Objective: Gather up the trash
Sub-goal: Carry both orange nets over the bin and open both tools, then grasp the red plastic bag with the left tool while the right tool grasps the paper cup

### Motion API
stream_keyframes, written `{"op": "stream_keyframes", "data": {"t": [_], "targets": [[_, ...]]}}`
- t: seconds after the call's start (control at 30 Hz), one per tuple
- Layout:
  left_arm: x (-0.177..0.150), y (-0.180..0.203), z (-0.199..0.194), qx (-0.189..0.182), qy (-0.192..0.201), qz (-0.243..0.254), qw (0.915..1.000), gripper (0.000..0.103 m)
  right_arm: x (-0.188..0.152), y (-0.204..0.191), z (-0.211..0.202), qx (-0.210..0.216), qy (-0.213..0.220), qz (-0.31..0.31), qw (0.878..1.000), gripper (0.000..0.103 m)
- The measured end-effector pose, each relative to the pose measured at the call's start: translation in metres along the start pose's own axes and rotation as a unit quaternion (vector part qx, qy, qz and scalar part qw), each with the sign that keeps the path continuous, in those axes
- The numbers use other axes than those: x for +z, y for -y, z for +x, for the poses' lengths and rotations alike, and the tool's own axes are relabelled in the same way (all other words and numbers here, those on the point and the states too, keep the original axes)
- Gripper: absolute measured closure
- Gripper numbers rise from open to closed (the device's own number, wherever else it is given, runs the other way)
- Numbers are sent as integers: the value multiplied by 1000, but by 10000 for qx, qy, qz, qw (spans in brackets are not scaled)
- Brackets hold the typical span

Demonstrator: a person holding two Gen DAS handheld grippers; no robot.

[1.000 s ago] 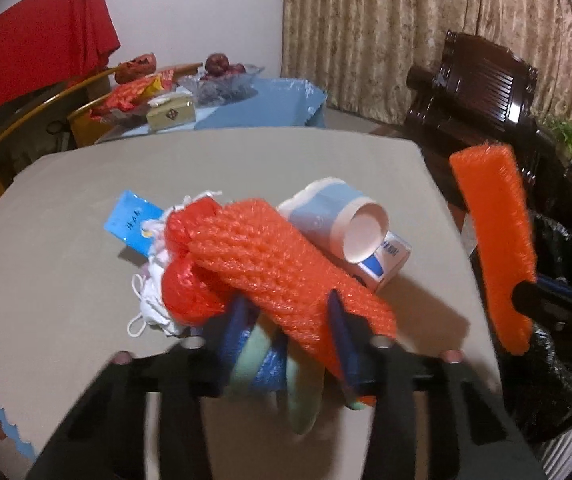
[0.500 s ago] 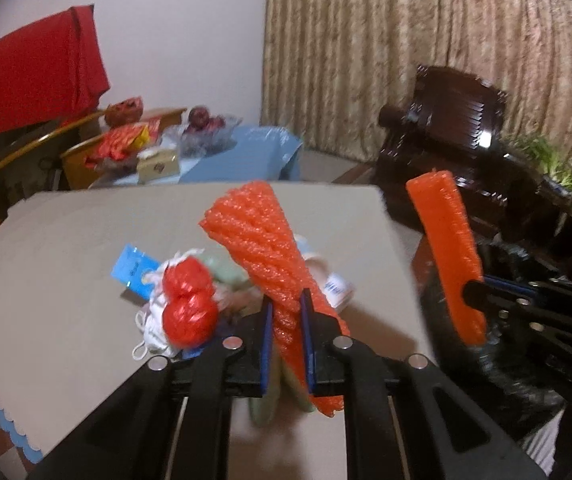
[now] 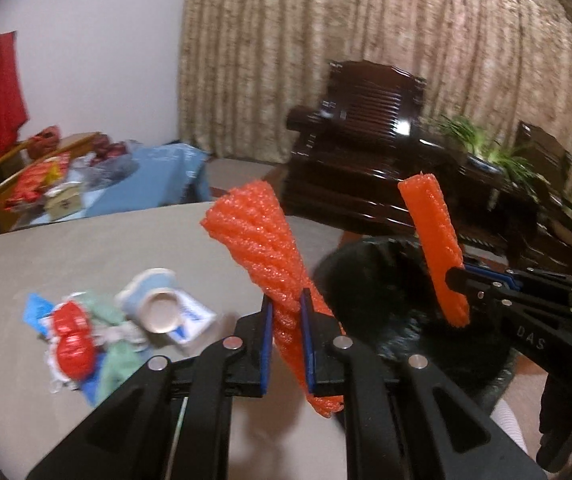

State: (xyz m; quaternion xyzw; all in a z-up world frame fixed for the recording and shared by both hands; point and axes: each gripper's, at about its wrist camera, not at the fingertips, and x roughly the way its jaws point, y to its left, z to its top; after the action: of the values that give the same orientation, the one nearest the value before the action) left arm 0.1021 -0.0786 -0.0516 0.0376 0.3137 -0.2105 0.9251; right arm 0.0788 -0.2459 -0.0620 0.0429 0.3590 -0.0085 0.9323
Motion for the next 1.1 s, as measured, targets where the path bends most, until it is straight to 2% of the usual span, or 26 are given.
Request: {"op": "stream_keyframes", "data": {"t": [0.27, 0.3, 0.37, 0.43, 0.53, 0.6, 0.63, 0.73, 0.8, 0.97, 1.1], "targets": [[15, 50, 41, -630, -260, 288, 9973, 90, -18, 48, 5, -533, -143, 342, 9979, 89], [17, 54, 46, -707, -319, 308, 9965, 88, -20, 52, 5, -584, -154, 368, 9975, 88], [17, 59, 50, -774, -346, 317, 9959, 78, -21, 58, 7, -659, -165, 400, 9969, 66], [18, 59, 50, -816, -358, 314, 9955, 61, -24, 62, 6, -738, -136, 433, 9962, 55], [16, 54, 48, -777, -349, 289, 9959, 47, -26, 66, 4, -817, -79, 445, 9956, 30], [17, 49, 46, -698, -321, 259, 9967, 38, -28, 66, 2, -840, 1, 448, 9955, 21], [16, 42, 41, -601, -260, 230, 9976, 30, -27, 64, 1, -826, 27, 460, 9955, 10], [11, 23, 31, -289, -139, 169, 9993, 13, -23, 60, -1, -652, 69, 513, 9965, 7], [6, 9, 24, -63, -112, 124, 9998, 8, -19, 53, -1, -553, 54, 543, 9970, 7], [-4, -35, 1, 582, -58, -92, 9982, 6, -9, 20, 4, -315, 97, 418, 9986, 7], [-15, -73, -14, 1074, -36, -342, 9936, 6, -2, -12, 15, -16, 61, 303, 9995, 6]]}}
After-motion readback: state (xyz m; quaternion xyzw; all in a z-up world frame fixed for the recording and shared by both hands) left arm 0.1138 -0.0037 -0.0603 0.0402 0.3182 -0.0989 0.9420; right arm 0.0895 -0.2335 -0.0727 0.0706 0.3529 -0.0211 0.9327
